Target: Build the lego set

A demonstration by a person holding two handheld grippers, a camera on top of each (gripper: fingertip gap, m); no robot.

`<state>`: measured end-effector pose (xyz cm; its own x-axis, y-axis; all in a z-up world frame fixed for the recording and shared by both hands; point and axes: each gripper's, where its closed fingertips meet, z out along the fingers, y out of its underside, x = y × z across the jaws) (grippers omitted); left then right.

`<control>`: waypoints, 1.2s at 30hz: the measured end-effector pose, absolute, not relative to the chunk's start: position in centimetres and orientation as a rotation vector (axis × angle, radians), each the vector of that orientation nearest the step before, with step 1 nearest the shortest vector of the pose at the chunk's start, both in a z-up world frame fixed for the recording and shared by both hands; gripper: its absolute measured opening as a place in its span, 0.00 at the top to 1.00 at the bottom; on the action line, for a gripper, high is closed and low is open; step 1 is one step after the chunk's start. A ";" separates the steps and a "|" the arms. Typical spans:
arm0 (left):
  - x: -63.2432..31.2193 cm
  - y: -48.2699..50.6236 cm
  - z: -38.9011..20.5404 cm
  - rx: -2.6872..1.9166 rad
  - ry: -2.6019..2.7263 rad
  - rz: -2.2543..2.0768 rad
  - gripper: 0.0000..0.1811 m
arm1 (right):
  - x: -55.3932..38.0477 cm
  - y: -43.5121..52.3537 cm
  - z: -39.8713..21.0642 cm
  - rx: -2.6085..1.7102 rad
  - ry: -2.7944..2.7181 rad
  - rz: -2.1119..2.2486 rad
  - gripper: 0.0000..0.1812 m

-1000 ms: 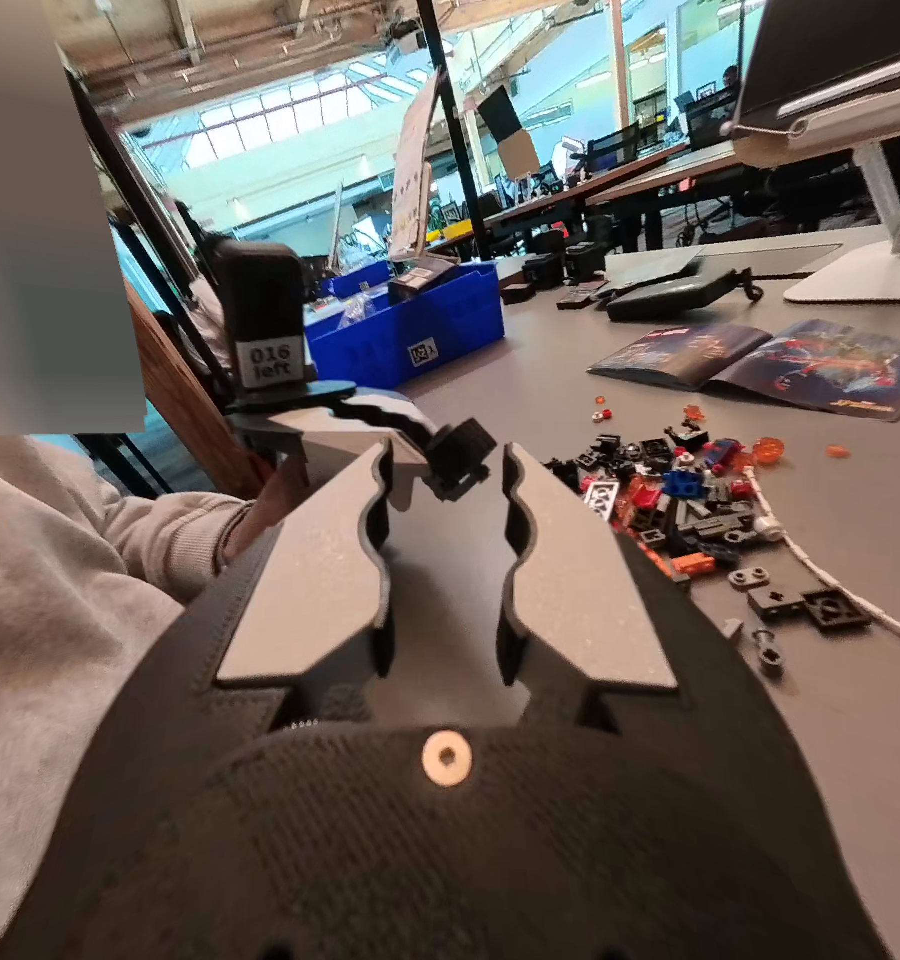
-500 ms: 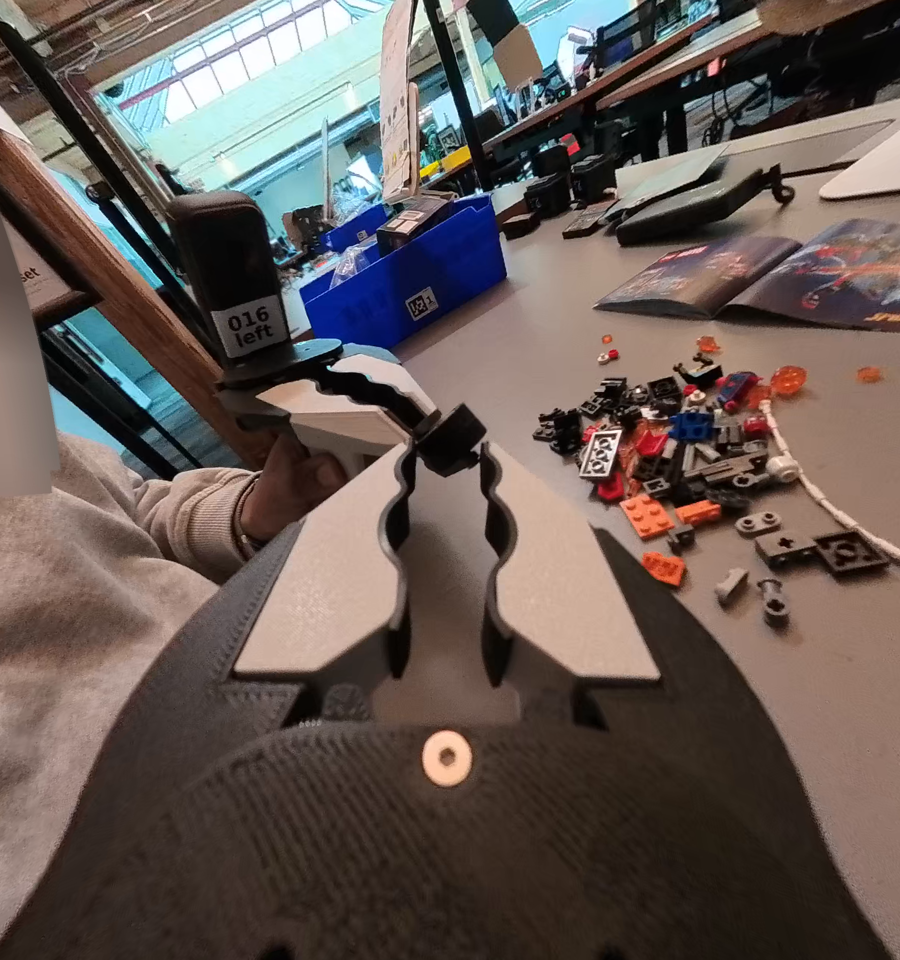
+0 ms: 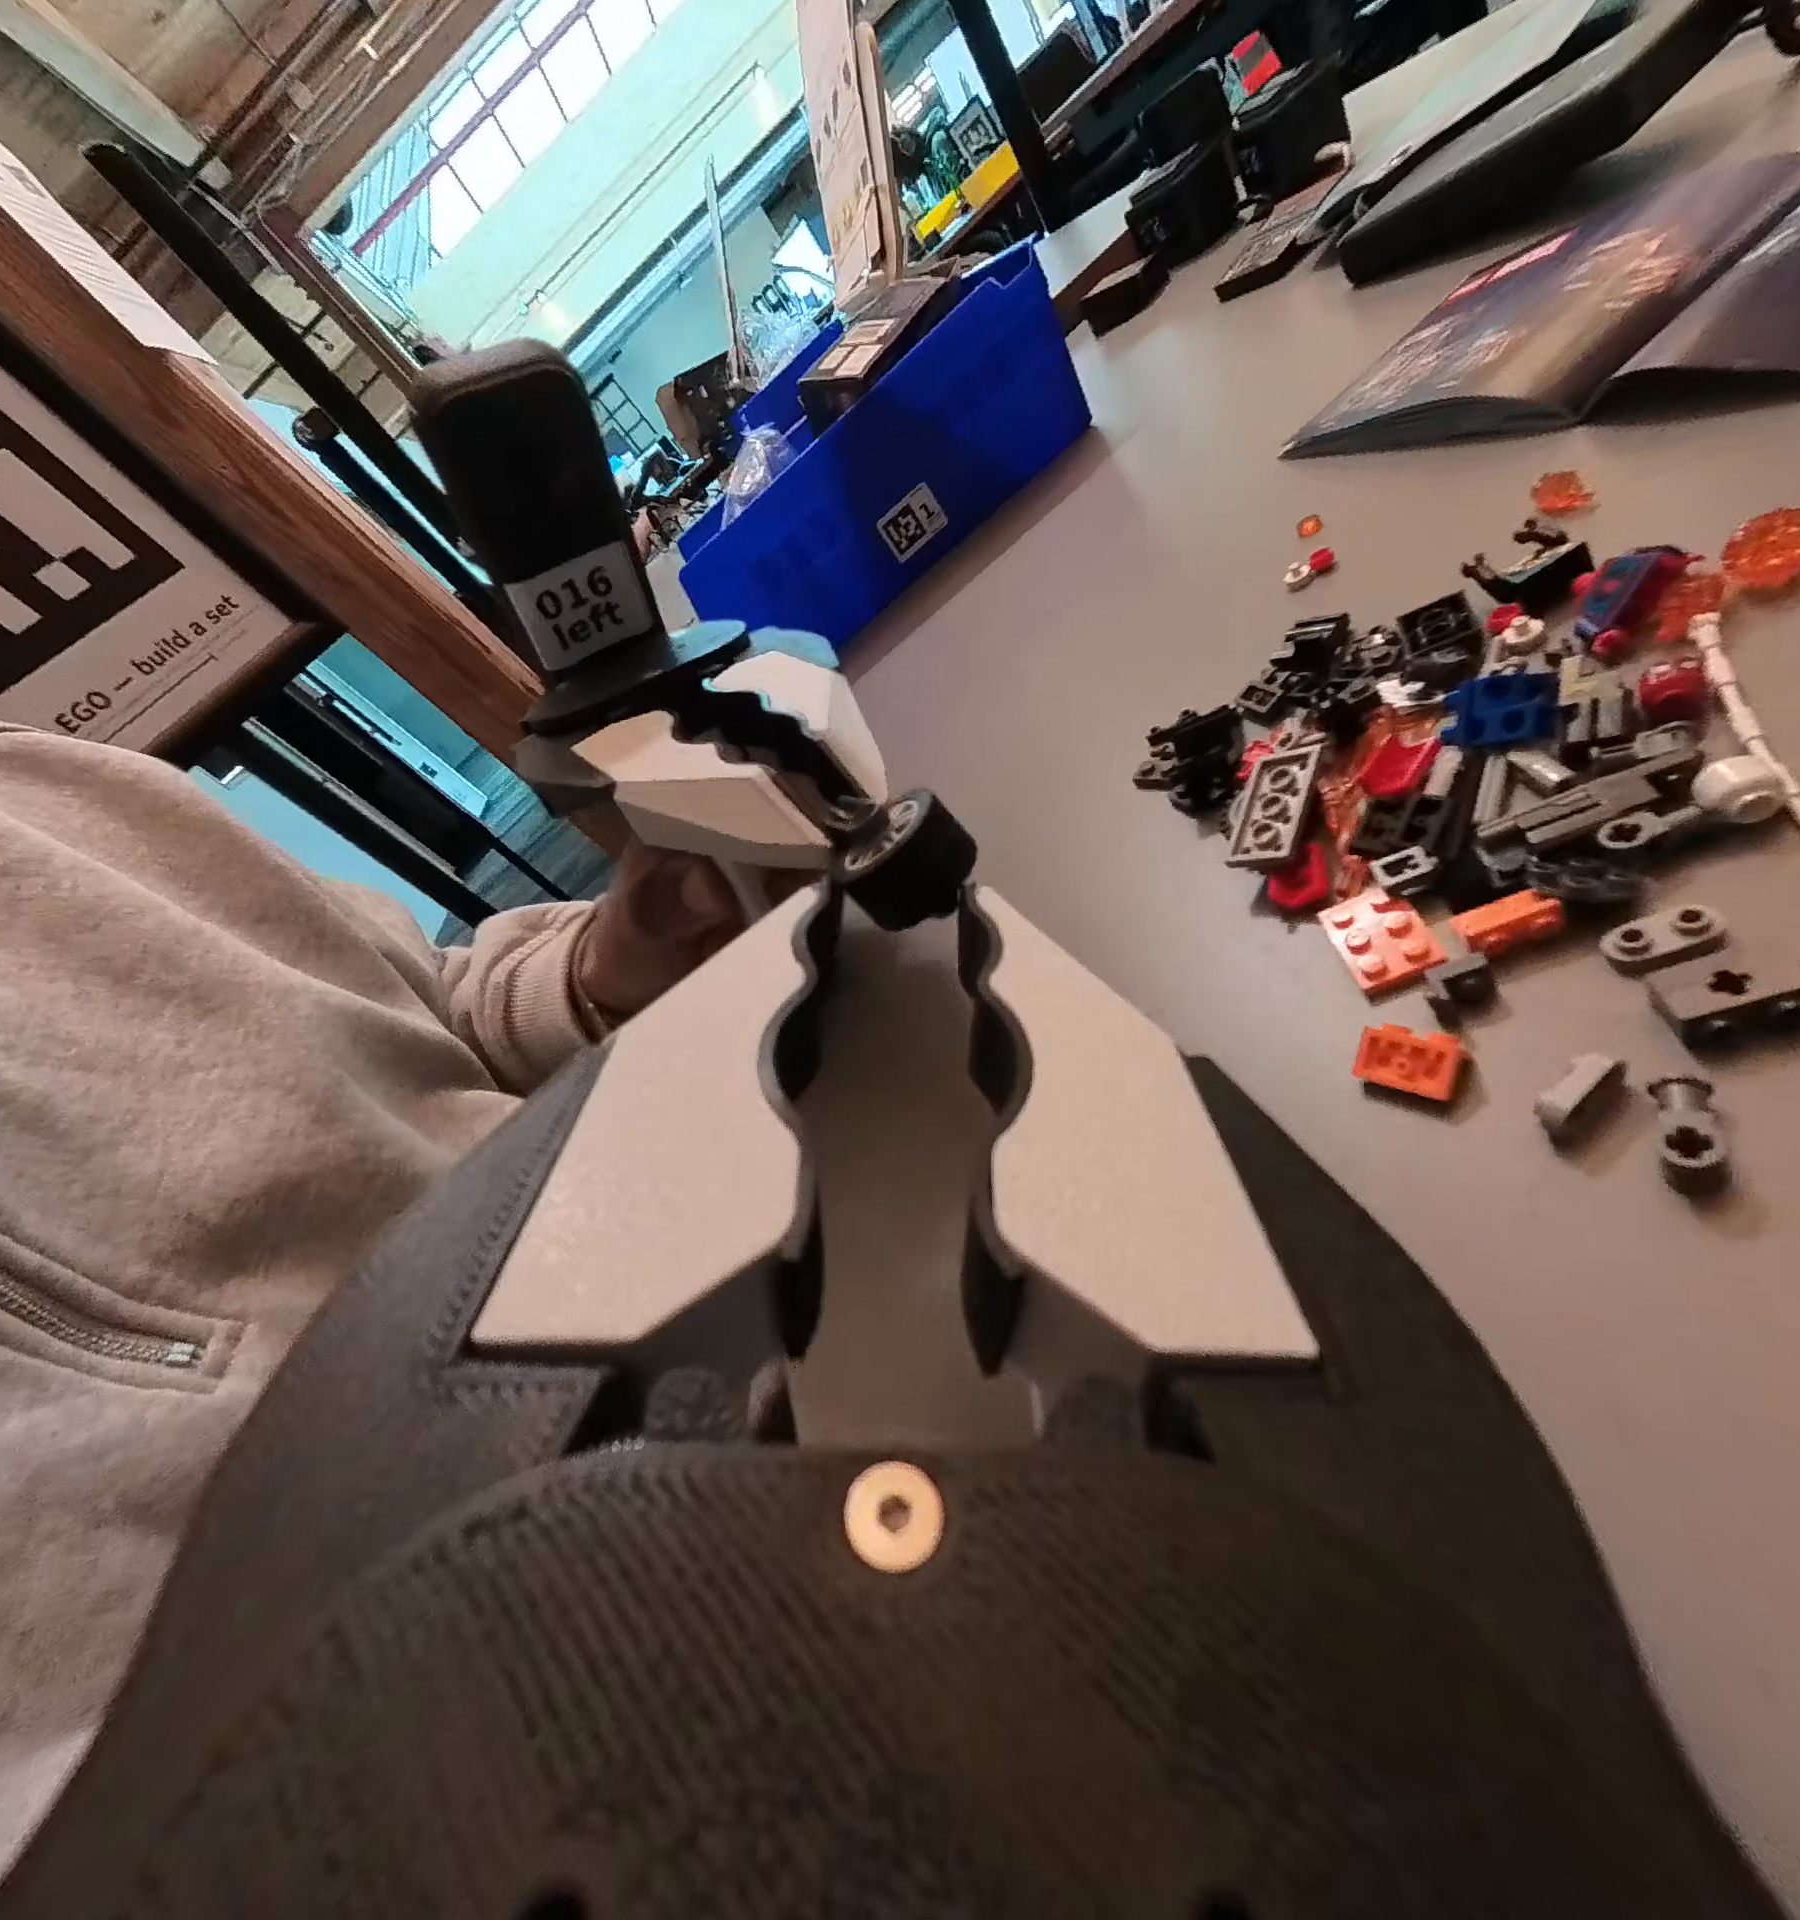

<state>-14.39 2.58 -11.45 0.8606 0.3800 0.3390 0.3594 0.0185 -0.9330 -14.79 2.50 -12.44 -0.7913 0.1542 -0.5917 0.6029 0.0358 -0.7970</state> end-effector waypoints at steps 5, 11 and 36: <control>-15.6 0.4 -12.5 -1.643 -0.678 0.067 0.97 | -16.3 3.2 -12.3 0.789 2.099 -1.888 0.86; -16.2 -0.8 -14.4 -1.713 -0.793 0.002 0.97 | -19.7 2.6 -13.5 0.807 2.463 -1.839 0.87; -15.9 -0.2 -16.4 -1.790 -0.852 -0.148 0.97 | -27.3 -1.5 -19.8 0.669 2.846 -1.083 0.85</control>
